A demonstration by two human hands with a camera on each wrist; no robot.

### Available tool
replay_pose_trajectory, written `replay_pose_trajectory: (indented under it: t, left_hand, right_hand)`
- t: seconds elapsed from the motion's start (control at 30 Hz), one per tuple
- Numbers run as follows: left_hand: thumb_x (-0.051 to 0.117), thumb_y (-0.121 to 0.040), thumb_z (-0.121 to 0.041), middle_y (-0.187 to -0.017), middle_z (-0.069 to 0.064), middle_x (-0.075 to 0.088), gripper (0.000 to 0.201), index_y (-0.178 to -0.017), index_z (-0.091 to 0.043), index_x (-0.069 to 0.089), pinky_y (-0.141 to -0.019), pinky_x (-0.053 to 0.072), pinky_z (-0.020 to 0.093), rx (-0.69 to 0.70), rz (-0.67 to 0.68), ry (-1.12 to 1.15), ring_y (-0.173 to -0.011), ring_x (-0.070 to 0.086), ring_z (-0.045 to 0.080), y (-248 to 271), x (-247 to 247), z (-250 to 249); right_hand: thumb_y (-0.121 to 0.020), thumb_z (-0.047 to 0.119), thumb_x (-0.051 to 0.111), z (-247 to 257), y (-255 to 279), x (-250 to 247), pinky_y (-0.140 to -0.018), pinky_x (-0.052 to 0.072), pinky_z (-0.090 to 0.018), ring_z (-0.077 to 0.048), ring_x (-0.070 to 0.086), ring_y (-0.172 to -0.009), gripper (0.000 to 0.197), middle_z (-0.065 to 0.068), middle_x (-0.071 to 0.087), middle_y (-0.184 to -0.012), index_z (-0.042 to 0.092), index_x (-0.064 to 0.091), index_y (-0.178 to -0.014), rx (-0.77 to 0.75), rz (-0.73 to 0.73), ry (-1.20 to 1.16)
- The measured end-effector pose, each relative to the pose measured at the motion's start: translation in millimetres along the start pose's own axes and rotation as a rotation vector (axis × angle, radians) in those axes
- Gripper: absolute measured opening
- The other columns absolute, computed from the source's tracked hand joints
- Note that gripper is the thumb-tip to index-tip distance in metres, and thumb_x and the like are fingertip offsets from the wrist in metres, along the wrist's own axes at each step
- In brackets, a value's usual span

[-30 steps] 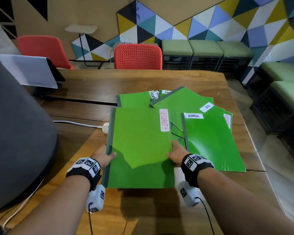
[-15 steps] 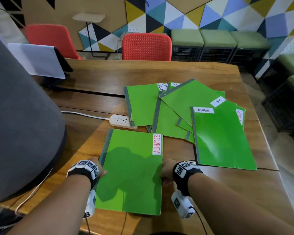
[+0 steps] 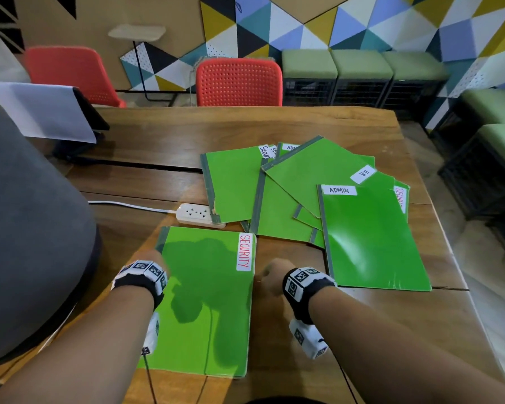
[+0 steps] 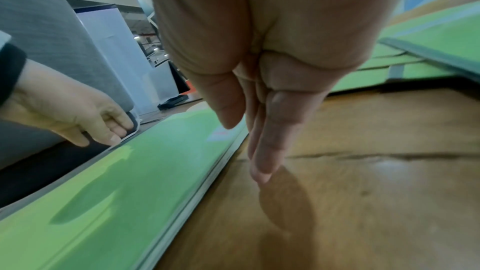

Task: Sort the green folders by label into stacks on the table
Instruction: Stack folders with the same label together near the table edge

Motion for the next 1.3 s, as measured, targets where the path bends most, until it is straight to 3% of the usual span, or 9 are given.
replay_pose_trajectory:
  t: [0.1,0.2,0.3,0.47,0.77,1.0,1.17,1.23,1.3]
  left_hand:
    - [0.061,-0.081,-0.012,-0.098,0.013,0.065,0.02,-0.101,-0.007,0.059,-0.071,0.052,0.026,0.039,-0.06,0.019,-0.091,0.067,0.03,6.8,-30.7,-48.5]
    - [0.06,-0.086,-0.013,-0.102,0.014,0.068,0.009,-0.09,-0.005,0.061,-0.065,0.045,0.027,0.126,-0.059,0.009,-0.094,0.067,0.029,4.9,-42.7,-104.8]
    - [0.06,-0.085,-0.015,-0.107,0.017,0.068,0.025,-0.104,0.0,0.063,-0.065,0.045,0.03,0.21,-0.107,0.071,-0.095,0.066,0.033,-10.6,-42.2,-152.8]
    - [0.061,-0.088,-0.026,-0.127,0.015,0.062,0.043,-0.124,-0.002,0.06,-0.089,0.049,0.036,0.32,-0.136,0.14,-0.113,0.06,0.032,-17.3,-42.6,-225.4]
    - [0.071,-0.081,-0.023,-0.133,0.018,0.041,0.063,-0.136,-0.009,0.045,-0.089,0.051,0.038,0.231,-0.086,0.381,-0.107,0.057,0.037,-42.4,-36.4,-273.8]
    - [0.073,-0.077,-0.004,-0.131,0.02,0.044,0.078,-0.143,-0.015,0.033,-0.085,0.052,0.039,0.148,-0.063,0.479,-0.103,0.058,0.038,-54.8,-24.7,-277.2]
    - [0.058,-0.08,0.001,-0.132,0.017,0.056,0.069,-0.145,-0.011,0.037,-0.088,0.055,0.044,0.192,0.004,0.405,-0.105,0.063,0.036,-57.0,-20.6,-273.7]
    - [0.053,-0.083,0.004,-0.133,0.017,0.055,0.056,-0.138,-0.007,0.046,-0.09,0.053,0.04,0.232,0.007,0.38,-0.109,0.06,0.035,-49.9,-24.4,-275.9]
    - [0.053,-0.084,0.004,-0.105,0.014,0.061,0.026,-0.106,-0.006,0.061,-0.082,0.05,0.038,0.26,0.016,0.353,-0.095,0.056,0.031,-39.1,-26.9,-275.4]
  right_hand:
    - [-0.095,0.018,0.046,-21.8,-4.0,-39.2,-0.095,0.05,-0.037,-0.029,0.06,-0.112,0.034,-0.011,0.064,-0.124,0.007,0.064,-0.122,-0.002,-0.14,-0.027]
    - [-0.094,0.018,0.047,-55.0,-6.3,-66.4,-0.097,0.049,-0.036,-0.03,0.059,-0.114,0.035,-0.011,0.063,-0.125,0.008,0.063,-0.123,0.051,-0.225,-0.065]
    - [-0.091,0.022,0.052,-99.0,-9.9,-84.2,-0.093,0.051,-0.034,-0.031,0.06,-0.111,0.033,-0.014,0.063,-0.123,0.008,0.064,-0.119,0.161,-0.29,-0.098]
    - [-0.089,0.034,0.055,-178.5,-5.0,-94.4,-0.097,0.047,-0.047,-0.032,0.049,-0.117,0.038,-0.011,0.047,-0.131,0.019,0.056,-0.124,0.404,-0.417,-0.18]
    - [-0.069,0.054,0.073,-321.5,7.7,-98.9,-0.107,0.029,-0.063,-0.044,0.026,-0.135,0.078,-0.017,0.027,-0.148,0.024,0.038,-0.132,0.823,-0.441,-0.434]
    - [-0.058,0.065,0.075,-348.2,3.2,-98.3,-0.105,0.032,-0.06,-0.043,0.029,-0.131,0.098,-0.019,0.031,-0.14,0.03,0.029,-0.137,0.86,-0.412,-0.44]
    - [-0.07,0.049,0.077,-341.7,11.9,-113.2,-0.104,0.036,-0.055,-0.04,0.036,-0.128,0.086,-0.019,0.036,-0.138,0.022,0.031,-0.138,0.859,-0.525,-0.538]
    - [-0.079,0.036,0.074,-332.1,8.8,-121.3,-0.098,0.045,-0.052,-0.039,0.048,-0.118,0.069,-0.018,0.039,-0.134,0.013,0.038,-0.133,0.78,-0.595,-0.67]
    - [-0.086,0.027,0.067,-318.5,2.1,-131.0,-0.088,0.051,-0.043,-0.034,0.057,-0.103,0.06,-0.018,0.043,-0.132,0.009,0.04,-0.136,0.649,-0.627,-0.784]
Point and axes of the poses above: each hand's wrist, its own y-axis away from the middle knuckle, its own x-axis out of the palm, z = x × y, the point moved 9 cm from there along -y, towards the middle knuckle
